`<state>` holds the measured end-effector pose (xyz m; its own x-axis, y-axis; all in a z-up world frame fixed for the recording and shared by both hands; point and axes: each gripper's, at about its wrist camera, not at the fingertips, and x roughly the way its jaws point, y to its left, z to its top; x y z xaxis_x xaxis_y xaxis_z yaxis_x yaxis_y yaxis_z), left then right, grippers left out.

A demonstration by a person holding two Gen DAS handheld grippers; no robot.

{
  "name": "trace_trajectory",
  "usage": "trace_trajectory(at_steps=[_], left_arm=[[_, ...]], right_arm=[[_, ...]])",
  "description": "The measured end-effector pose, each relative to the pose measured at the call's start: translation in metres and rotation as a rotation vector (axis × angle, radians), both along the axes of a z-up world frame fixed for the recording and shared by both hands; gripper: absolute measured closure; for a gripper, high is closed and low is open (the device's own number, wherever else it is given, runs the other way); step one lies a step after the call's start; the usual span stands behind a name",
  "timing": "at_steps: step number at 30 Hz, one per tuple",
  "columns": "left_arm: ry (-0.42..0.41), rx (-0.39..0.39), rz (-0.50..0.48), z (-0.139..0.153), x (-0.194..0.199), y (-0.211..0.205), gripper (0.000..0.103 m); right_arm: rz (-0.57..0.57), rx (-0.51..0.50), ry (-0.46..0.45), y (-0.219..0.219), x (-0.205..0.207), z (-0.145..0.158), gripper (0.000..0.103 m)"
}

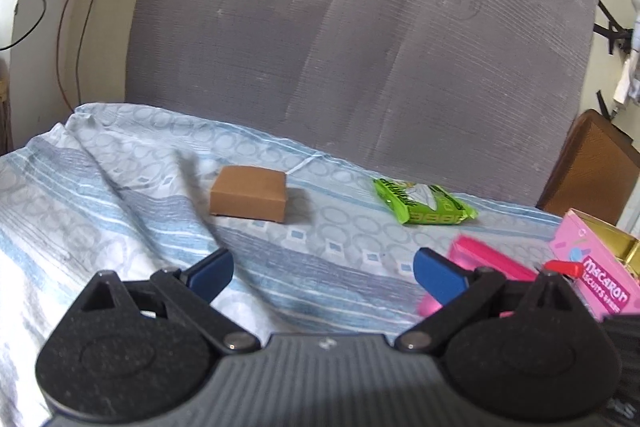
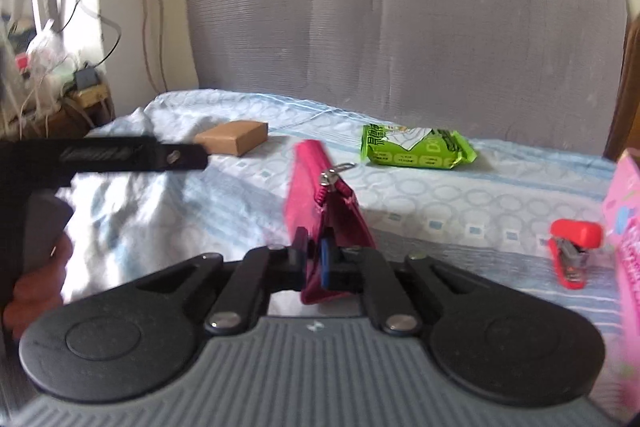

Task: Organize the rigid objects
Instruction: 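Lift the pink pouch with the right tool and carry it to the tin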

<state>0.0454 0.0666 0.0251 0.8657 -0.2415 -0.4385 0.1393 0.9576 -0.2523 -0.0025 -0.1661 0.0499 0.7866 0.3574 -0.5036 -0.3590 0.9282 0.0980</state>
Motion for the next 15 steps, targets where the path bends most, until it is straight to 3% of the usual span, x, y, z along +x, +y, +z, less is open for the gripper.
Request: trace_trajectory(at_steps=[5, 15], left_arm=[[-0.027, 0.025, -0.084, 0.001, -0.008, -0.012, 0.003], [-0.009, 0.040, -0.391, 0.003, -0.037, -0.057, 0.003]], right_arm=[[-0.026, 0.031, 0.018, -0.030, -0.055, 0.004, 0.095], [-0.164, -0.002, -0.005, -0.095, -0.167, 0.004, 0.095]])
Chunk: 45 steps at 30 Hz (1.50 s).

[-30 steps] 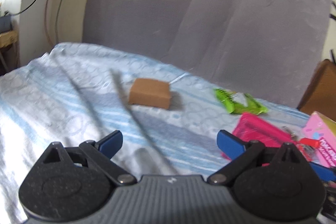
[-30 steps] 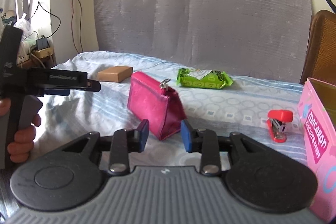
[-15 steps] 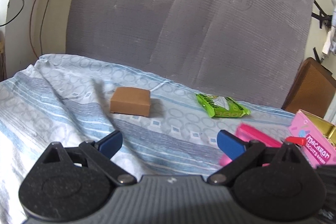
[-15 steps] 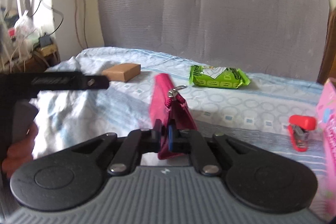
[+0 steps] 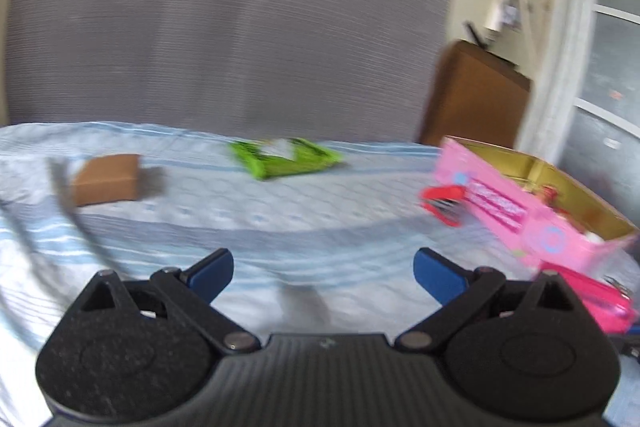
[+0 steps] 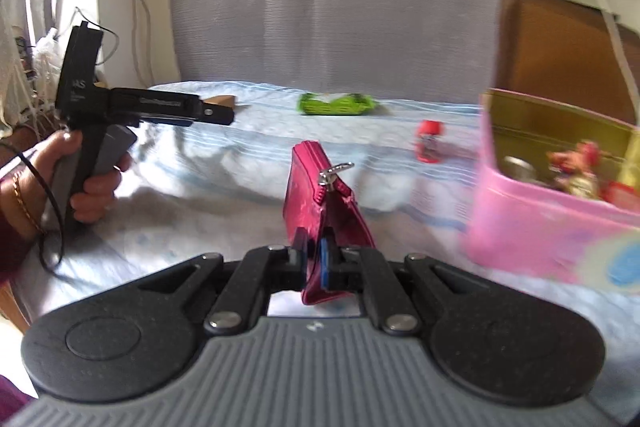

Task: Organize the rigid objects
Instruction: 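Lift the pink pouch with the right tool and carry it to the tin, then lower the pouch into the tin and open the right tool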

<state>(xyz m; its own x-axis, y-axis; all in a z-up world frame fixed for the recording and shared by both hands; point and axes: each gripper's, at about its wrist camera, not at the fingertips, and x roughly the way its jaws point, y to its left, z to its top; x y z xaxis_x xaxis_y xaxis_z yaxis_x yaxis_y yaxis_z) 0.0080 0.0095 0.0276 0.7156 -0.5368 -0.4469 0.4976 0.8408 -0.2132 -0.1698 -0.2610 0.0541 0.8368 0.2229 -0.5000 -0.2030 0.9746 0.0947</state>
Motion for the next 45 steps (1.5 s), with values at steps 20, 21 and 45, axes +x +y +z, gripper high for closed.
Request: trace_trajectory(at_steps=[20, 21, 45], left_arm=[[-0.047, 0.106, -0.230, 0.014, -0.068, -0.072, 0.005], [-0.053, 0.119, -0.240, 0.013, -0.069, -0.073, 0.006], [-0.100, 0.032, -0.441, 0.067, -0.076, -0.149, 0.049]], right_arm=[[-0.076, 0.058, -0.068, -0.038, -0.024, -0.008, 0.056], [-0.073, 0.062, -0.067, -0.038, -0.024, -0.008, 0.056], [-0.033, 0.095, -0.192, -0.063, -0.018, 0.016, 0.081]])
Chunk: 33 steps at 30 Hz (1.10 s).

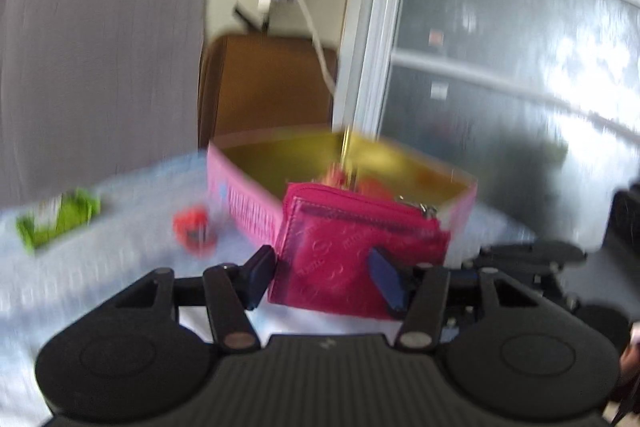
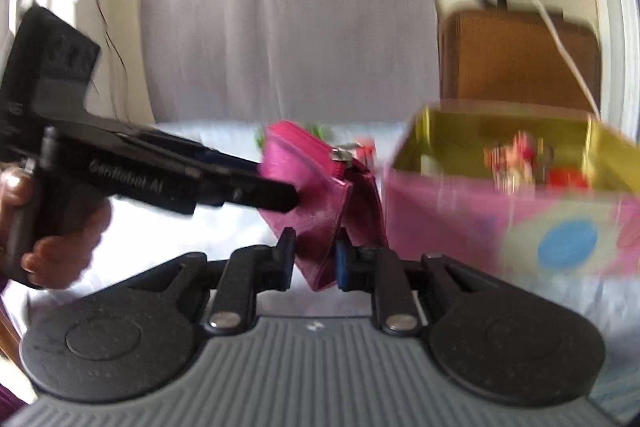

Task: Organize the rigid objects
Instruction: 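Lower the pouch into the tin and open the right tool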

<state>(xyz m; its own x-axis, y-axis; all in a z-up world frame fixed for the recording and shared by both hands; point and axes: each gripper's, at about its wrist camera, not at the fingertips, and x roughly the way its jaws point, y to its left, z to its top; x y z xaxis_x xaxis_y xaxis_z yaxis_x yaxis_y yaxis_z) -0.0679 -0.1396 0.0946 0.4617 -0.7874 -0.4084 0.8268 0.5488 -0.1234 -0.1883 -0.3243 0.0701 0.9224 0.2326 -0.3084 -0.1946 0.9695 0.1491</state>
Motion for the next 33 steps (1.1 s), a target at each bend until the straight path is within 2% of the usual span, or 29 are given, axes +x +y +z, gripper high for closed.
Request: trace_trajectory(at_steps=[3, 5, 8, 9, 14, 17, 21, 24, 27, 29, 31, 33], left_arm=[[-0.072, 0.006, 0.008, 0.020, 0.011, -0.031, 0.044], [-0.094, 0.025, 0.016, 0.025, 0.022, -0.056, 0.045], [-0.080, 0.043, -0.028, 0.024, 0.038, -0.093, 0.046], [-0.092, 0.055, -0.036, 0.022, 0.039, -0.105, 0.046], [-0.167, 0.124, -0.088, 0.009, 0.035, -0.150, 0.043], [-0.167, 0.140, -0.034, 0.001, 0.035, -0.163, 0.034], [-0.073, 0.091, 0.041, -0.001, 0.049, -0.147, 0.024], [-0.055, 0.045, 0.112, 0.001, 0.050, -0.117, 0.020], [-0.022, 0.001, 0.164, -0.001, 0.050, -0.081, 0.016], [-0.014, 0.011, 0.202, -0.007, 0.049, -0.060, 0.016], [0.004, 0.039, 0.239, -0.014, 0.050, -0.046, 0.016], [0.037, 0.059, 0.265, -0.023, 0.048, -0.034, 0.016]], right_arm=[[-0.059, -0.090, -0.094, -0.009, 0.008, 0.018, 0.080], [-0.109, -0.107, -0.102, -0.022, 0.020, 0.023, 0.080], [-0.168, -0.130, -0.079, -0.039, 0.037, 0.022, 0.084], [-0.187, -0.151, -0.071, -0.042, 0.042, 0.020, 0.087], [-0.245, -0.215, -0.013, -0.052, 0.061, 0.007, 0.089], [-0.301, -0.223, 0.065, -0.060, 0.086, 0.000, 0.089], [-0.375, -0.181, 0.108, -0.076, 0.103, -0.005, 0.088], [-0.385, -0.095, 0.084, -0.085, 0.091, -0.005, 0.088], [-0.402, -0.058, 0.059, -0.083, 0.068, -0.003, 0.087], [-0.408, -0.015, 0.033, -0.082, 0.051, -0.001, 0.086], [-0.418, 0.024, 0.005, -0.079, 0.037, 0.002, 0.075], [-0.427, 0.058, -0.018, -0.073, 0.023, 0.003, 0.071]])
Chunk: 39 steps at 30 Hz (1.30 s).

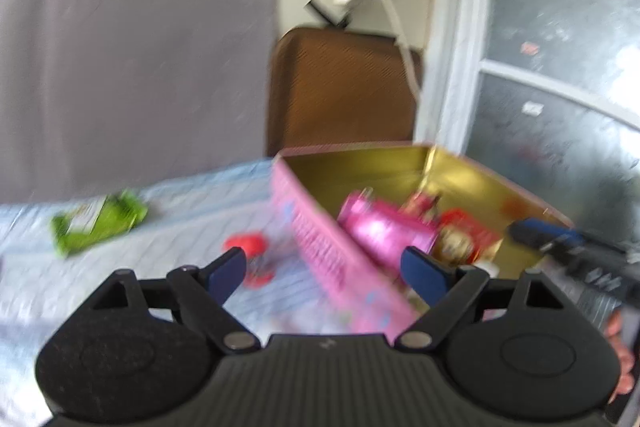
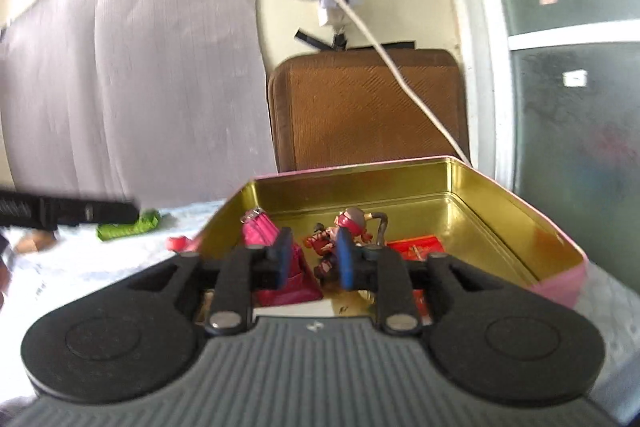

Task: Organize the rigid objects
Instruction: 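Lower the pouch into the tin and open the right tool, then withdraw the right tool and move it to the brown cardboard box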

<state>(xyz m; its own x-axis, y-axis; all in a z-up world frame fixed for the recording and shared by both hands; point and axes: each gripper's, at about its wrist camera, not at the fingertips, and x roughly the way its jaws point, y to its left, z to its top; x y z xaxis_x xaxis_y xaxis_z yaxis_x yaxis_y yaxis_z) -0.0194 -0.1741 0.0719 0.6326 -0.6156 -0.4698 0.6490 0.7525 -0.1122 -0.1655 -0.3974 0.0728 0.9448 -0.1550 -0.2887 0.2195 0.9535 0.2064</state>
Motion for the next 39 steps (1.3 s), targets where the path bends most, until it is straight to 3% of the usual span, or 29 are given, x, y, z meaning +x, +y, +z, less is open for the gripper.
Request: trace_trajectory(at_steps=[6, 13, 24, 33, 35, 37, 39], left_arm=[[0.041, 0.029, 0.064, -0.019, -0.007, 0.030, 0.012], [0.061, 0.019, 0.196, -0.030, -0.004, 0.093, 0.012], [0.089, 0.075, 0.431, -0.049, 0.009, 0.199, 0.011], [0.058, 0.138, 0.625, -0.054, 0.034, 0.260, 0.006], [0.060, 0.118, 0.665, -0.058, 0.038, 0.272, 0.006], [0.098, 0.028, 0.667, -0.060, 0.041, 0.286, 0.007], [0.082, -0.036, 0.693, -0.058, 0.038, 0.297, 0.006]], right_arm=[[0.021, 0.082, -0.054, 0.020, -0.015, -0.001, 0.069], [0.151, 0.033, -0.040, 0.068, -0.002, 0.007, 0.068], [0.334, -0.030, 0.070, 0.141, 0.033, 0.001, 0.064], [0.456, 0.010, 0.174, 0.190, 0.081, -0.002, 0.060], [0.475, -0.006, 0.183, 0.202, 0.090, -0.001, 0.056], [0.495, -0.032, 0.193, 0.215, 0.098, 0.000, 0.055], [0.513, -0.059, 0.202, 0.228, 0.107, -0.001, 0.055]])
